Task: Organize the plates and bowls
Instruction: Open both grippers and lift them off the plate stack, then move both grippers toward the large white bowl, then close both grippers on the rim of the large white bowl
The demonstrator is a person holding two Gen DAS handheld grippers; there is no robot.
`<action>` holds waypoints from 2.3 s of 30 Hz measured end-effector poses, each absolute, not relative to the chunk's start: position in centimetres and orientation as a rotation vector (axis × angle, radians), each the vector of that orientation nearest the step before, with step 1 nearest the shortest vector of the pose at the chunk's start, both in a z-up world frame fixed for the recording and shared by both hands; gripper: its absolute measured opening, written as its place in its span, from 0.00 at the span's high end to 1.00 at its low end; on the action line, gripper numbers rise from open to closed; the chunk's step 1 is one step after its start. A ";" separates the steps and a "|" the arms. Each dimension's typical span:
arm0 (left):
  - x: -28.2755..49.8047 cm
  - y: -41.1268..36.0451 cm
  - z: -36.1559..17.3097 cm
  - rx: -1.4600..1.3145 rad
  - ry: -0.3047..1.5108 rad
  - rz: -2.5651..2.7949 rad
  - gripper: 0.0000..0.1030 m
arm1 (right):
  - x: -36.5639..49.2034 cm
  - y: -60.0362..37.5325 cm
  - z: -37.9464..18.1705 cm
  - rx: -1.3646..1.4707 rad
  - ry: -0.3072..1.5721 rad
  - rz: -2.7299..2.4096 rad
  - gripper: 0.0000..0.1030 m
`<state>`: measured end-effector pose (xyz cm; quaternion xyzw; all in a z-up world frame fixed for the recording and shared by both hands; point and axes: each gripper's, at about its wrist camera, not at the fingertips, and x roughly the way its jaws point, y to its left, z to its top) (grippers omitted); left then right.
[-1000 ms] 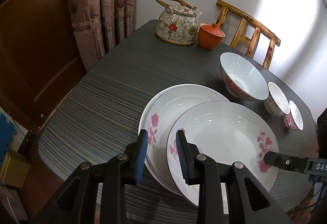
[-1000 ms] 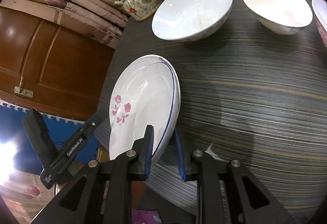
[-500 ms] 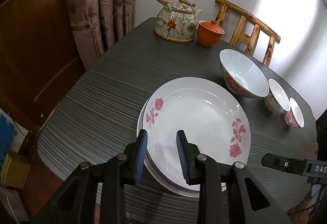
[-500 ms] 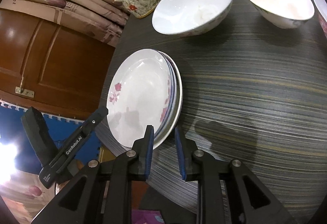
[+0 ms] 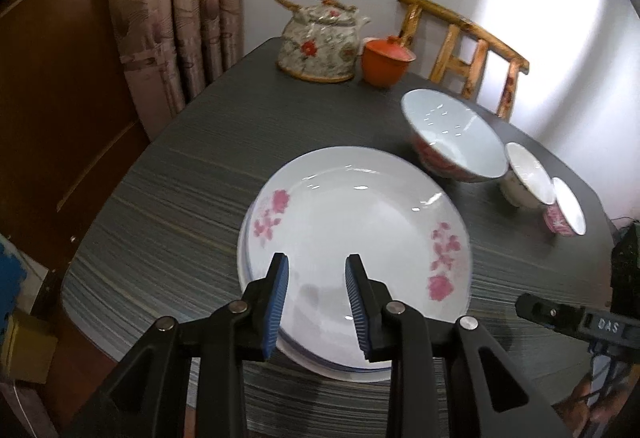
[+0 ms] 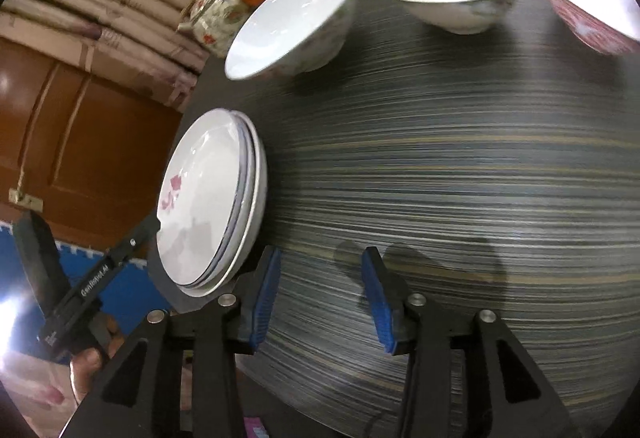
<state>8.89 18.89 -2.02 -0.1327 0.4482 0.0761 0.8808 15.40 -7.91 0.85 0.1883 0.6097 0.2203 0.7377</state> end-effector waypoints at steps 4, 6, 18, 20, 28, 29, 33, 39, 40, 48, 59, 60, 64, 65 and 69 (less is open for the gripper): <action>9.0 17.8 -1.2 -0.270 0.922 0.127 0.71 | 15.7 -9.1 1.2 0.465 1.307 0.465 0.60; 9.5 17.4 -0.8 -0.275 0.931 0.102 0.70 | 16.0 -9.4 1.8 0.474 1.286 0.465 0.60; 19.7 16.8 2.1 -0.325 0.934 -0.067 0.57 | 20.3 -10.2 4.7 0.636 1.209 0.487 0.52; 21.5 16.8 2.1 -0.301 0.937 -0.073 0.57 | 21.5 -9.8 4.8 0.631 1.220 0.467 0.47; 27.7 17.9 0.1 -0.294 0.987 -0.115 0.57 | 26.2 -9.0 3.4 0.723 1.242 0.407 0.47; 28.3 18.0 -0.3 -0.286 0.994 -0.118 0.57 | 26.7 -8.9 3.1 0.731 1.245 0.402 0.47; 30.5 17.9 -2.2 -0.269 1.062 -0.142 0.57 | 28.1 -8.9 1.8 0.733 1.272 0.351 0.47; 32.8 17.1 -4.7 -0.281 1.104 -0.216 0.57 | 30.0 -7.5 0.6 0.693 1.292 0.333 0.48; 33.0 16.8 -4.9 -0.277 1.112 -0.225 0.57 | 30.2 -7.3 0.5 0.678 1.292 0.323 0.55; 32.5 15.6 -4.6 -0.210 1.125 -0.179 0.91 | 31.3 -5.8 -0.4 0.505 1.329 0.349 0.82; 21.7 7.2 1.3 -0.094 1.031 -0.273 0.88 | 23.8 -10.8 4.4 0.471 1.266 0.431 0.82; 20.5 6.0 1.2 -0.091 1.034 -0.284 0.87 | 22.8 -11.6 4.7 0.465 1.266 0.432 0.82; 17.3 2.8 0.0 -0.104 1.055 -0.316 0.86 | 18.8 -15.2 5.2 0.471 1.275 0.401 0.82; 16.6 2.0 -0.4 -0.105 1.062 -0.320 0.85 | 18.1 -15.9 5.1 0.470 1.279 0.394 0.82; 14.7 0.4 -2.2 -0.122 1.089 -0.316 0.85 | 14.9 -18.9 4.0 0.485 1.307 0.354 0.82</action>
